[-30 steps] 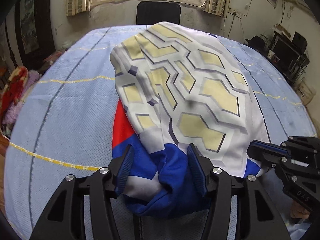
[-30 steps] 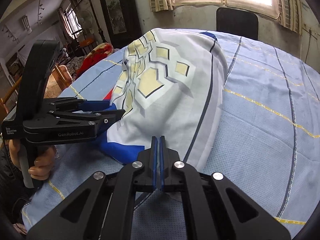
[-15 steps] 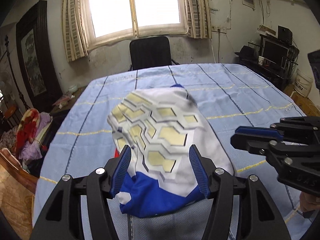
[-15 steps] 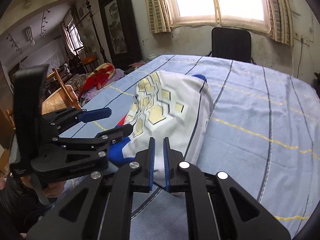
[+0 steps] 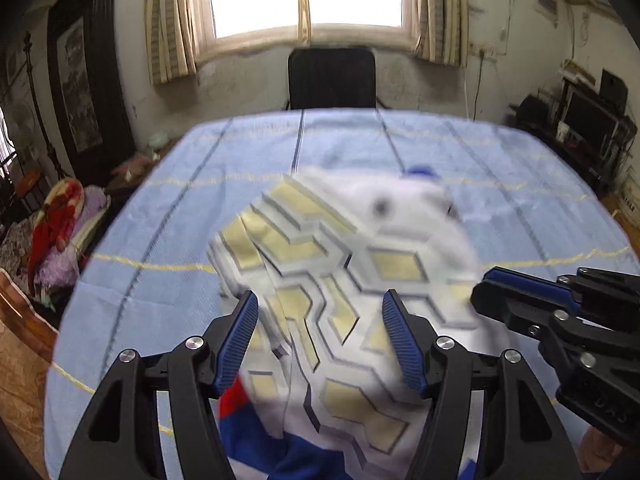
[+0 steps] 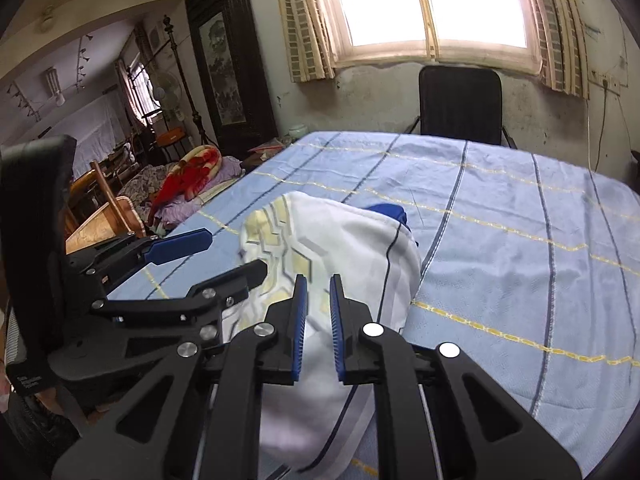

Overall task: Fold large clothes
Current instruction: 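Position both open grippers on either side of the folded bundle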

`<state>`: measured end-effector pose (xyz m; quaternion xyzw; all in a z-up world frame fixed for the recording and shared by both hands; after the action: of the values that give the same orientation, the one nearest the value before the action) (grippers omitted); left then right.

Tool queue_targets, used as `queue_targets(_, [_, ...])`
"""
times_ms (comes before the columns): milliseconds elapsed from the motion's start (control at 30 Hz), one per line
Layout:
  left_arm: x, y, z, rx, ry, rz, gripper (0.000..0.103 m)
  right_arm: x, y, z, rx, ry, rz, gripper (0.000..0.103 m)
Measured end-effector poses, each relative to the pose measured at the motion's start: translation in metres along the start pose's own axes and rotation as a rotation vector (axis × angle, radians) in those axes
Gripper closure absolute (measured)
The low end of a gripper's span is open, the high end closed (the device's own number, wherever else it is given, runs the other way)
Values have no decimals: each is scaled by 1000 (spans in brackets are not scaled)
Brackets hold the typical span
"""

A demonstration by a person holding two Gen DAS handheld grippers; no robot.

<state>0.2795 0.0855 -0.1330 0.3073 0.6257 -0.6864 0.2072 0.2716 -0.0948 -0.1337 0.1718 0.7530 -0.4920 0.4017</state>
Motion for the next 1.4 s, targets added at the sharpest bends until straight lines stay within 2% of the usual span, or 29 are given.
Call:
queue_targets(100, [6, 7, -3, 3, -1, 12, 33, 17, 29, 10, -17, 38, -70, 92])
queue_targets(267, [8, 3, -8, 20, -25, 6, 32, 23, 32, 13, -33, 69, -48, 92])
queue_targets(367, [8, -14, -8, 5, -15, 32, 33, 25, 28, 18, -59, 99, -37, 92])
queue_targets(400, [9, -22, -7, 3, -13, 46, 33, 26, 24, 20, -72, 114, -29, 86])
queue_targets(500, [11, -44, -11, -1, -27, 91, 28, 26, 7, 33, -141, 184, 19, 53])
queue_targets(567, [12, -57, -16, 11, -51, 116, 22, 24, -1, 36, -167, 199, 37, 49])
queue_targets(667, [13, -64, -25, 34, -81, 126, 18, 18, -11, 38, -202, 217, 52, 46])
queue_targets(767, [15, -60, -37, 77, -127, 105, 18, 15, -18, 38, -239, 228, 61, 39])
queue_targets(900, [19, -45, -49, 106, -174, 60, 18, 12, -22, 39, -244, 232, 80, 29])
queue_targets(1000, [22, -35, -50, 90, -173, 34, 18, 15, -15, 43, -239, 246, 64, 26])
queue_targets(1133, [25, -28, -38, 45, -111, 12, 18, 21, -2, 47, -238, 273, 25, 26])
queue_targets(1233, [30, -17, -31, 47, -80, -23, 18, 24, 5, 48, -239, 283, 6, 26])
queue_targets(1400, [33, -12, -28, 26, -60, -25, 15, 30, 10, 48, -223, 284, -12, 26])
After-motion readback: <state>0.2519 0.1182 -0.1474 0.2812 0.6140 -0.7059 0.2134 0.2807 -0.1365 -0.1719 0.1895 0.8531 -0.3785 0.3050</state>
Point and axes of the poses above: each gripper's, at about its wrist camera, not at the fingertips, and y roughly the way its jaws point, z to its right, x to its underside, the point moved 2 cm from there along y, roughly the way its jaws point, and after that the axes turned 6 degrees about x, right-handed, at the moved point
